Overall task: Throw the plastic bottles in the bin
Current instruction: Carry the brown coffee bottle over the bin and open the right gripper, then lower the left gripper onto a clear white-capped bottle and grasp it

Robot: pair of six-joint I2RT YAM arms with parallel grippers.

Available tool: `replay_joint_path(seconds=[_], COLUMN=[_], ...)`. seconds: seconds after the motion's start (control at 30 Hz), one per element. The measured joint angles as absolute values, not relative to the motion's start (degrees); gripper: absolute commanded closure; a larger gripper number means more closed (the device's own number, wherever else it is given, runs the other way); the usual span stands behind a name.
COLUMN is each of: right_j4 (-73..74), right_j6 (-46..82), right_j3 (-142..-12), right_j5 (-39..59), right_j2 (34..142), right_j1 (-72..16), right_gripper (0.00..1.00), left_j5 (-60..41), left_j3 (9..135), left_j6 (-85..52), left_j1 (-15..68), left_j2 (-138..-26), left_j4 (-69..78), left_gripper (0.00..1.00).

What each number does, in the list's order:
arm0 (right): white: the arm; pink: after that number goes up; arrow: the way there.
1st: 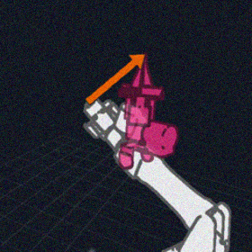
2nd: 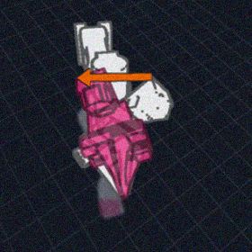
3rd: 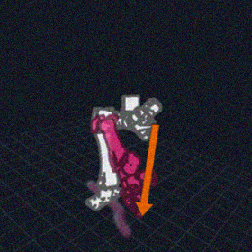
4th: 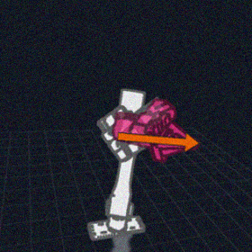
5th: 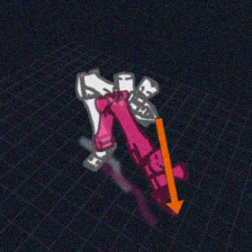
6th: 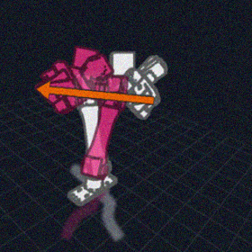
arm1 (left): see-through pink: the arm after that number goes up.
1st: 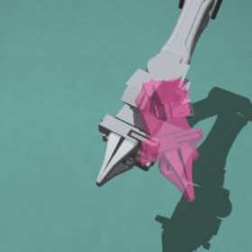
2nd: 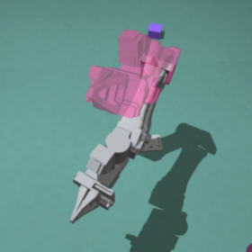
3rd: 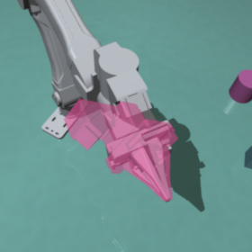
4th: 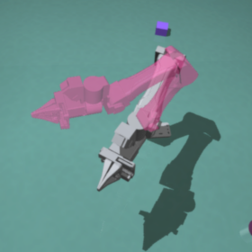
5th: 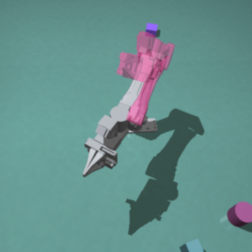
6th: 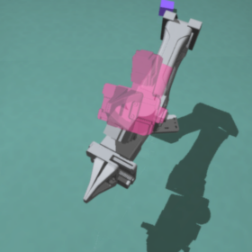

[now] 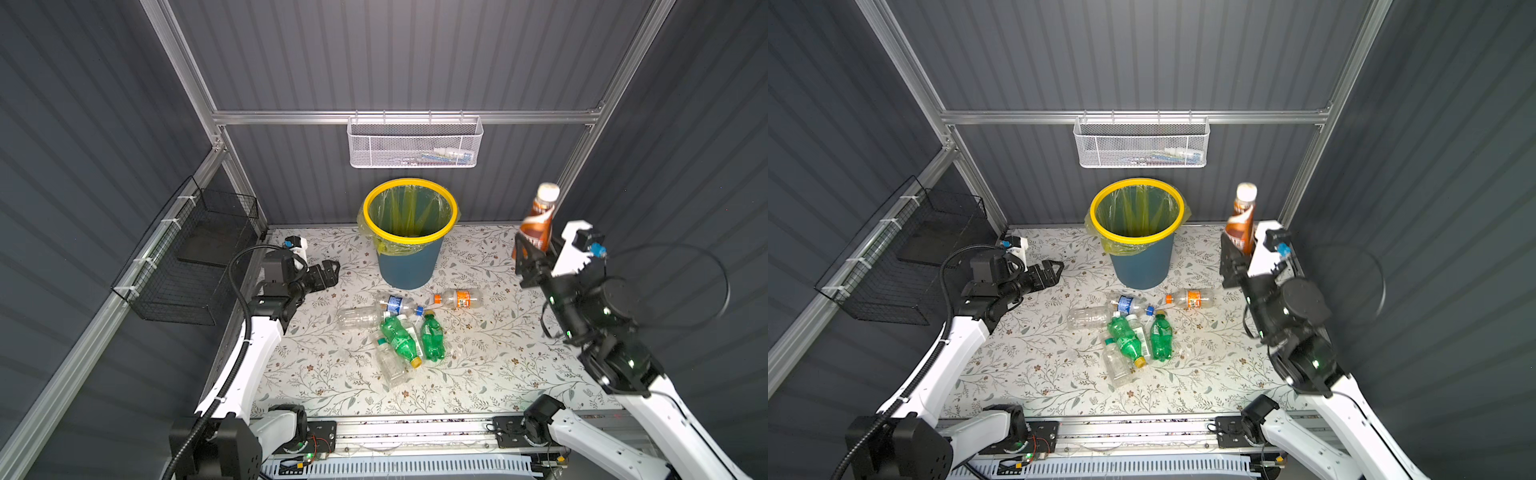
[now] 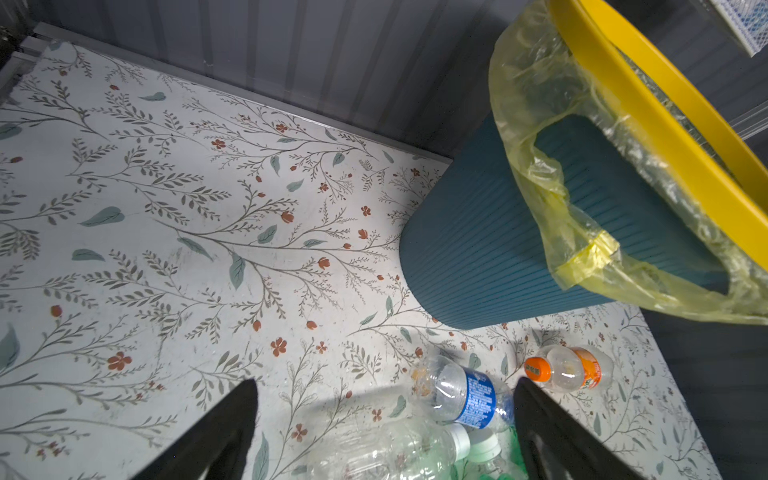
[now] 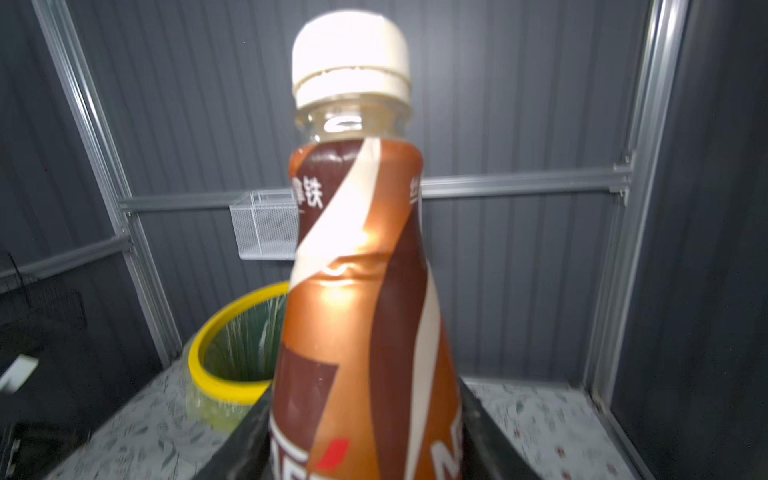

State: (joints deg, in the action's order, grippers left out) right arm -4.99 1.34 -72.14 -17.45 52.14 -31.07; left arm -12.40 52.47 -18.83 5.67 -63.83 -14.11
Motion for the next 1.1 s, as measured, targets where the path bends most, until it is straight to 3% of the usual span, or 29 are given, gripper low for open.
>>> replay_joint_path(seconds=[0.13, 0.2, 0.27, 0.33, 0.5, 0.83, 1.1], right_j4=[-14.46, -21.37, -28.18, -32.03, -34.24, -23.27, -20.16], right_j6=[3.77, 5.08, 6.42, 7.86, 11.53, 18.09, 22.04], right_j3=[-107.68, -123.44, -129.58, -126.69, -111.33, -88.84, -71.66], right_j5=[-4.84, -0.54, 2.52, 4.49, 6.74, 8.69, 11.84], right_j2=[81.87, 95.00, 102.98, 104.95, 98.80, 74.32, 68.53], right_j1=[-26.72, -26.55, -26.57, -26.37, -24.21, -13.47, -6.96], right_gripper=[0.41, 0.24, 0.14, 0.07, 0.03, 0.03, 0.04], left_j5=[-10.13, -9.47, -9.17, -9.19, -9.85, -10.15, -11.40], left_j3=[50.28, 50.28, 50.30, 50.41, 51.77, 54.06, 54.54], left_j6=[-16.69, -14.87, -12.58, -10.57, -5.91, 3.31, 13.23], left_j1=[7.14, 7.60, 7.86, 7.92, 8.86, 15.40, 16.62], left_j2=[-60.34, -59.59, -59.11, -59.16, -61.47, -66.96, -72.99], left_j4=[-16.29, -17.87, -20.10, -22.28, -26.55, -29.54, -29.26], left_gripper=[0.03, 0.02, 0.00, 0.00, 0.00, 0.00, 0.00])
